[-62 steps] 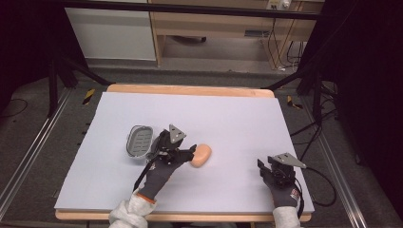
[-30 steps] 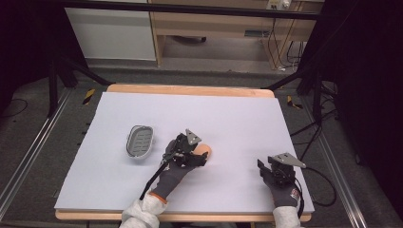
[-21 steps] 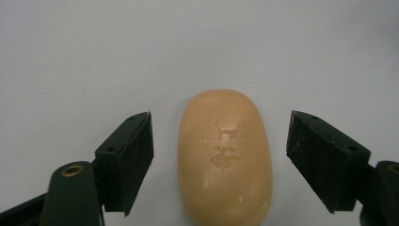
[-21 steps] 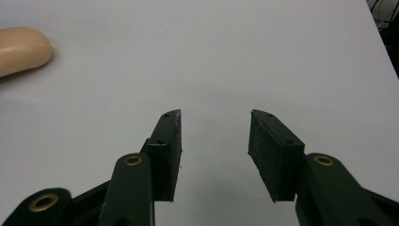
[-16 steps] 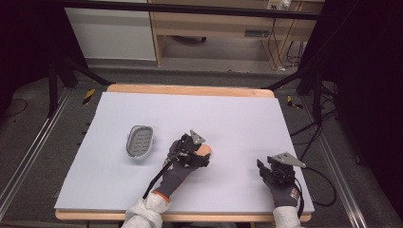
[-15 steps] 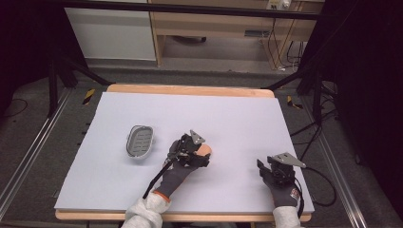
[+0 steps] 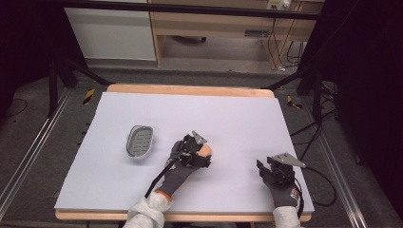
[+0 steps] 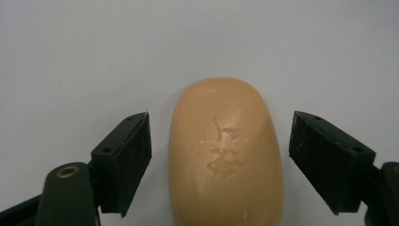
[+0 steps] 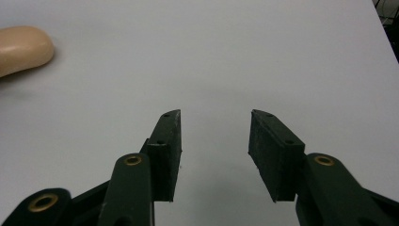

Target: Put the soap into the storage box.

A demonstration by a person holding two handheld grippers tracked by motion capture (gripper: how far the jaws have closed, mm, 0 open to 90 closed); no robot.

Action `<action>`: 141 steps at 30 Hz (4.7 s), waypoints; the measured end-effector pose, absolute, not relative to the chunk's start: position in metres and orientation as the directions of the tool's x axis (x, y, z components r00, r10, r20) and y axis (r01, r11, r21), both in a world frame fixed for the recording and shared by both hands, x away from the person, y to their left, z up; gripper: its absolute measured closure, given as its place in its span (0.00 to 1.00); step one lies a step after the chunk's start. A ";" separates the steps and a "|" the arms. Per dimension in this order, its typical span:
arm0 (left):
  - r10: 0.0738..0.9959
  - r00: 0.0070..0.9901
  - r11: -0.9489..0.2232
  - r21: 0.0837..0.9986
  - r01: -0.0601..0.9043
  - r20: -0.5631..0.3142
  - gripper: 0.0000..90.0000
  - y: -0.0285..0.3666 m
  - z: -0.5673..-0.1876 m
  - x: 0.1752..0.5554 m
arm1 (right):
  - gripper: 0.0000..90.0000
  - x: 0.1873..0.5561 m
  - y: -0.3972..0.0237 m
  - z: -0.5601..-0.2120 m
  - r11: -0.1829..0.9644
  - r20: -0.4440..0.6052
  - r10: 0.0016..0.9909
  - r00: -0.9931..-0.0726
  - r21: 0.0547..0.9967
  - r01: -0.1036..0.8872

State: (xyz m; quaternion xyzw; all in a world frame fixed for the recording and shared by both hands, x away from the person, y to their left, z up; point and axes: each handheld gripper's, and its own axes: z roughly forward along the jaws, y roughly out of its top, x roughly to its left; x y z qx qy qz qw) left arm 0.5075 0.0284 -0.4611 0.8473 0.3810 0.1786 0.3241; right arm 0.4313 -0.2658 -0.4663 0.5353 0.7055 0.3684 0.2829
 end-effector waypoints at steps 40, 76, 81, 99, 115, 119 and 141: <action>0.765 0.644 -0.503 0.639 0.582 0.014 0.35 0.026 -0.472 0.515 | 0.61 0.432 -0.265 -0.467 0.161 -0.004 0.962 -0.274 0.818 0.552; 0.750 0.660 -0.485 0.702 0.521 0.029 0.35 0.053 -0.428 0.490 | 0.61 0.432 -0.264 -0.466 0.157 0.002 0.961 -0.275 0.819 0.552; 0.759 0.651 -0.463 0.719 0.518 0.020 0.36 0.063 -0.421 0.487 | 0.61 0.432 -0.265 -0.467 0.160 -0.004 0.961 -0.276 0.823 0.545; 0.809 0.588 -0.389 0.760 0.520 0.012 0.36 0.111 -0.402 0.482 | 0.61 0.431 -0.264 -0.467 0.167 -0.013 0.961 -0.276 0.823 0.543; 0.841 0.541 -0.336 0.788 0.516 0.005 0.36 0.142 -0.390 0.481 | 0.61 0.431 -0.261 -0.466 0.166 -0.008 0.960 -0.281 0.823 0.543; 0.848 0.531 -0.324 0.794 0.515 0.002 0.36 0.148 -0.388 0.481 | 0.61 0.431 -0.261 -0.466 0.167 -0.008 0.959 -0.282 0.822 0.544; 0.904 0.427 -0.236 0.811 0.536 -0.018 0.36 0.189 -0.388 0.494 | 0.61 0.432 -0.258 -0.467 0.176 -0.014 0.957 -0.290 0.821 0.543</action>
